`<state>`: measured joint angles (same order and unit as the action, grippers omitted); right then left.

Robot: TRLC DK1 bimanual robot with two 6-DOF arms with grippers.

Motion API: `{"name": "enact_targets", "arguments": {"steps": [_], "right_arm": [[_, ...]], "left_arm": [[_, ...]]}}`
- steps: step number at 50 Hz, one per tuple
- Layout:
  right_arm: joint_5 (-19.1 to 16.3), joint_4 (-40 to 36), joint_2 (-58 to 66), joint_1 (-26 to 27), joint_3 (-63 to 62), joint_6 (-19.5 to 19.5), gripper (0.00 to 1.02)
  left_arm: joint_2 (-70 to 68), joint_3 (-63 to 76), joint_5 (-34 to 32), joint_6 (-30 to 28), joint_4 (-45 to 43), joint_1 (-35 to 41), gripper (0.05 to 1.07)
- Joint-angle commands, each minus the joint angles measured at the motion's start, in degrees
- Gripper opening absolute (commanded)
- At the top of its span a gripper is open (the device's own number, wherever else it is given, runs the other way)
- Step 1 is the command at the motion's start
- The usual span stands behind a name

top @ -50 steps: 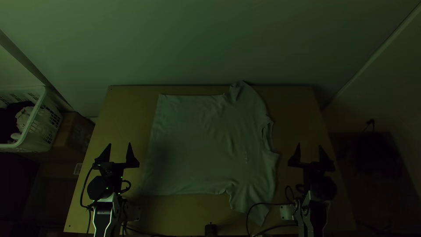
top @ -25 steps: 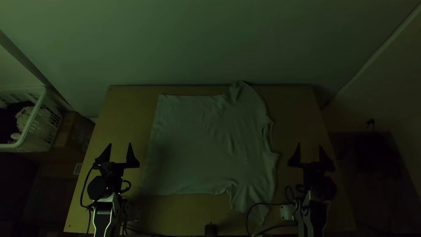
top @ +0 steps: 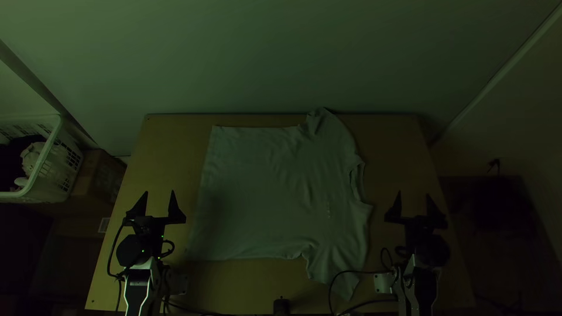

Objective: Fold the t-shirt

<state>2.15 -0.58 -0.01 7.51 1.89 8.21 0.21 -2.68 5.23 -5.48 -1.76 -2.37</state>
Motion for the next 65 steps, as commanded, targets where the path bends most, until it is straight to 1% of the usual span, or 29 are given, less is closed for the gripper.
{"name": "enact_targets", "arguments": {"steps": [1, 6, 14, 21, 28, 37, 48, 52, 65], "right_arm": [[0.5, -0.3, 0.4, -0.4, 2.8, 1.1, 0.98], [0.5, 0.8, 3.3, -0.7, 5.1, 1.1, 0.98], [0.6, 5.1, 10.6, -0.7, 9.3, 1.1, 0.98], [0.6, 7.1, 16.4, -0.7, 14.1, 1.0, 0.98], [0.6, 8.3, 22.7, -0.9, 19.9, 0.9, 0.98], [0.6, 9.7, 31.2, -1.1, 27.6, 1.3, 0.98], [0.6, 8.4, 42.6, -1.2, 38.2, 1.3, 0.98], [0.6, 7.5, 46.2, -2.0, 41.4, 1.3, 0.98], [0.9, -1.1, 59.2, -6.3, 54.5, 1.0, 0.98]], "left_arm": [[-0.1, 0.8, 0.7, -1.6, 0.4, -0.4, 1.03], [0.1, -0.7, 0.7, -2.0, -0.1, -0.4, 1.03], [4.6, -4.4, 0.7, -2.7, -2.0, -0.3, 1.03], [14.7, -10.6, 0.7, -2.7, -4.6, -0.4, 1.03], [25.5, -18.9, 0.7, -2.3, -4.6, -0.7, 1.03], [35.6, -29.1, 0.7, -2.0, -4.7, -0.7, 1.03], [45.6, -40.8, 0.7, -1.7, -3.8, -0.6, 1.03], [48.9, -44.8, 0.6, -1.7, -3.5, -0.4, 1.03], [60.3, -57.5, 0.5, -0.9, 0.6, 0.2, 1.03]]}}
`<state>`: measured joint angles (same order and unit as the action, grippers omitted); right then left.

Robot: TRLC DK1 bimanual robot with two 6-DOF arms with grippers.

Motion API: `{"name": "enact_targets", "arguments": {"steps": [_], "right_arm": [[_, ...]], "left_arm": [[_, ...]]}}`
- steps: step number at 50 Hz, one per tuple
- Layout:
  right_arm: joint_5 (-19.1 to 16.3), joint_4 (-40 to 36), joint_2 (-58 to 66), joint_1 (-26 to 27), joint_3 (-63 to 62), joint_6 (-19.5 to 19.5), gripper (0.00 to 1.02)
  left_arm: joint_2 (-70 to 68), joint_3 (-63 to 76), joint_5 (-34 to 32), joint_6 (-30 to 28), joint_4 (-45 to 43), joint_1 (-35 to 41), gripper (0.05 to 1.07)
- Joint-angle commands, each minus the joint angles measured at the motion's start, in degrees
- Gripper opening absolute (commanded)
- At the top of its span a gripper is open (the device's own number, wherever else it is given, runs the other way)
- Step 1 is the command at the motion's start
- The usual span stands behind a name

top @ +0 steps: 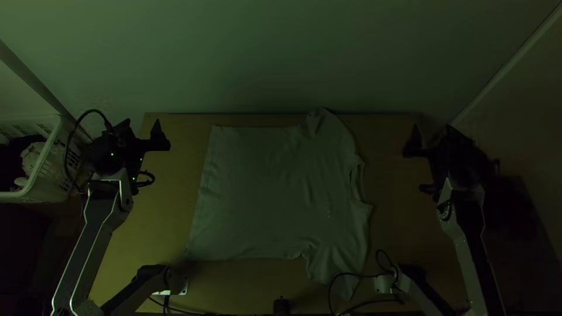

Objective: Fold the t-shirt

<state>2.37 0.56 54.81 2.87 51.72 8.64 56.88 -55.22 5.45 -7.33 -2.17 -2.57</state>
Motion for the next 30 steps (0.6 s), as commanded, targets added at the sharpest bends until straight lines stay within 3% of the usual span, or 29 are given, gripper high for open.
{"name": "enact_targets", "arguments": {"steps": [1, 13, 30], "right_arm": [[0.8, -2.8, 5.2, -1.9, 5.5, 0.4, 0.98], [3.0, -6.3, 15.0, -6.0, 12.5, -2.0, 0.98], [3.2, -10.9, 27.8, -6.2, 21.9, -10.7, 0.98]], "left_arm": [[4.3, -5.8, 0.3, 1.4, 1.3, 0.4, 1.03], [15.6, -16.8, -1.2, 7.2, 8.9, 1.3, 1.03], [33.0, -31.8, -3.2, 18.1, 19.1, 3.6, 1.03]]}}
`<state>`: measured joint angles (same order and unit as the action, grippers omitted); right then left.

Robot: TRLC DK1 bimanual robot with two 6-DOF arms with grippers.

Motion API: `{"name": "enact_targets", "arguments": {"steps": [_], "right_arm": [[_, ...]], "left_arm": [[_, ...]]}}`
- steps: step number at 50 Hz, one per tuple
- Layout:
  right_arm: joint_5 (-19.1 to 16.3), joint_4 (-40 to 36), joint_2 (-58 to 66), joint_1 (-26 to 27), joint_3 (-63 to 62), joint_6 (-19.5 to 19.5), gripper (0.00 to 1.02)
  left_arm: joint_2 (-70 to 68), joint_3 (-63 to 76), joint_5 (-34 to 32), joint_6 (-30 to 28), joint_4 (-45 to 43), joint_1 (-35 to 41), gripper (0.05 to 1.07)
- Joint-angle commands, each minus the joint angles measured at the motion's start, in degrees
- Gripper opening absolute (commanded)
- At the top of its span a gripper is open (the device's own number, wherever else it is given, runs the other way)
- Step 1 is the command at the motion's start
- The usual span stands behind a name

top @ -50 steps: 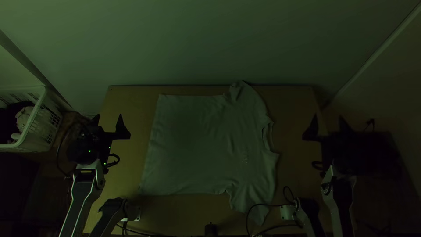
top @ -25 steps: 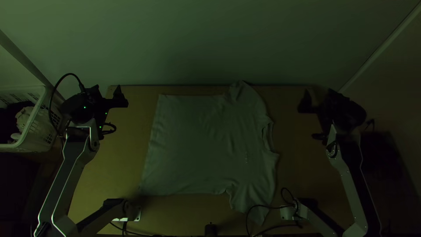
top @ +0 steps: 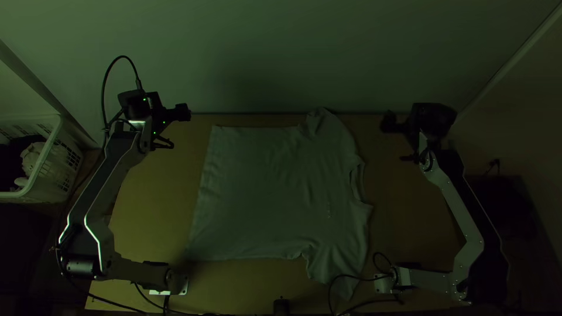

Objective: Fold the t-shirt

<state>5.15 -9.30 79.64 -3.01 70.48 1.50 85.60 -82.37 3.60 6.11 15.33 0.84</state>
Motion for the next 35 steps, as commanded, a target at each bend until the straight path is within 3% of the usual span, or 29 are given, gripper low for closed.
{"name": "enact_targets", "arguments": {"steps": [1, 9, 28, 35], "right_arm": [[0.4, -1.2, 3.6, -0.4, 3.7, -4.0, 0.98], [0.4, -3.3, 7.6, -0.4, 6.9, -8.8, 0.98], [0.2, -10.3, 16.8, -1.7, 14.0, -16.4, 0.97], [-4.0, -12.4, 19.1, -1.7, 15.2, -20.1, 0.97]], "left_arm": [[5.3, -5.3, -2.0, 5.4, 1.9, 0.1, 1.03], [13.9, -12.1, -2.9, 10.6, 5.4, -0.1, 1.03], [30.2, -23.5, -3.6, 11.7, 10.7, 0.9, 1.01], [35.8, -28.2, -3.5, 11.9, 14.7, 1.4, 0.97]]}}
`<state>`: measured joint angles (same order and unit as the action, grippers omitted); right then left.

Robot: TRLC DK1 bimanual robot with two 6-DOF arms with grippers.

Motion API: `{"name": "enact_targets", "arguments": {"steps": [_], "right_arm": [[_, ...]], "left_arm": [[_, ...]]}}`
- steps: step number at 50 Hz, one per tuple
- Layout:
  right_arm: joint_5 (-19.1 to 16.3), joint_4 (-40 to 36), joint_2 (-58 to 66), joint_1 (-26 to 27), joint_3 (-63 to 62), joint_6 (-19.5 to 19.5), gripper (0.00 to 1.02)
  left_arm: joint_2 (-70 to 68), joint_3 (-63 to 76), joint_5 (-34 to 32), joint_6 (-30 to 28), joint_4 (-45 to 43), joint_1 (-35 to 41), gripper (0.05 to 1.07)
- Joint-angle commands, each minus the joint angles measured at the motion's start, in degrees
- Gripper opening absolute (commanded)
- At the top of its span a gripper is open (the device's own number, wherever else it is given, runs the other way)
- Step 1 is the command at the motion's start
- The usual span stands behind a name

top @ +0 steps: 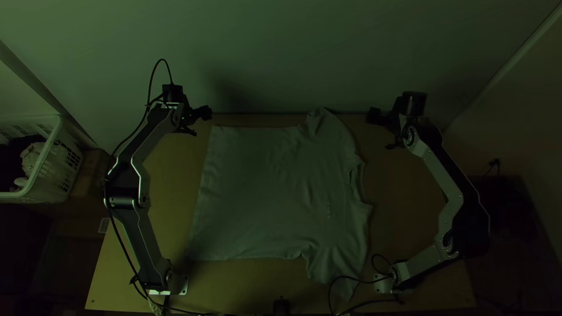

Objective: Fold the t-shirt

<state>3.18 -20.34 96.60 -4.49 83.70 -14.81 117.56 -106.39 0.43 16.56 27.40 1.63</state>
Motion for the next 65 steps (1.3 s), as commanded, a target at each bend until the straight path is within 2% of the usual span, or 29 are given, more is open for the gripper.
{"name": "enact_targets", "arguments": {"steps": [1, 7, 38, 51, 53, 55, 58, 61, 65], "right_arm": [[-2.5, -1.6, 2.5, -0.2, 2.2, -4.8, 0.97], [-4.6, -3.3, 4.6, 0.1, 3.2, -7.9, 0.97], [-4.5, -4.4, 9.0, -0.5, 5.1, -8.1, 0.98], [-4.5, -4.4, 9.0, -0.2, 5.9, -8.1, 0.98], [-4.4, -4.4, 9.1, -0.1, 6.1, -8.1, 0.98], [-4.3, -4.4, 9.4, -0.1, 6.5, -8.1, 0.98], [-4.3, -4.4, 10.0, -0.1, 6.7, -8.0, 0.98], [-4.3, -4.7, 11.2, -0.1, 7.3, -8.0, 0.98], [-4.2, -6.6, 13.6, -0.1, 9.1, -7.9, 0.98]], "left_arm": [[4.5, -4.8, -0.3, 1.5, 3.3, 0.7, 0.95], [7.3, -6.2, -0.1, 1.1, 4.0, 1.1, 0.92], [15.4, -9.8, 0.8, 0.0, 4.2, 2.3, 0.95], [19.6, -12.7, 6.3, -4.8, 10.2, 4.5, 0.94], [20.0, -12.7, 6.6, -5.2, 10.5, 4.7, 0.89], [20.1, -12.7, 6.8, -5.1, 10.5, 4.7, 0.79], [20.0, -12.7, 7.1, -4.5, 10.1, 4.6, 0.48], [19.6, -12.9, 7.1, -4.5, 9.5, 4.4, 0.08], [19.1, -12.7, 7.0, -4.3, 10.0, 4.3, 0.08]]}}
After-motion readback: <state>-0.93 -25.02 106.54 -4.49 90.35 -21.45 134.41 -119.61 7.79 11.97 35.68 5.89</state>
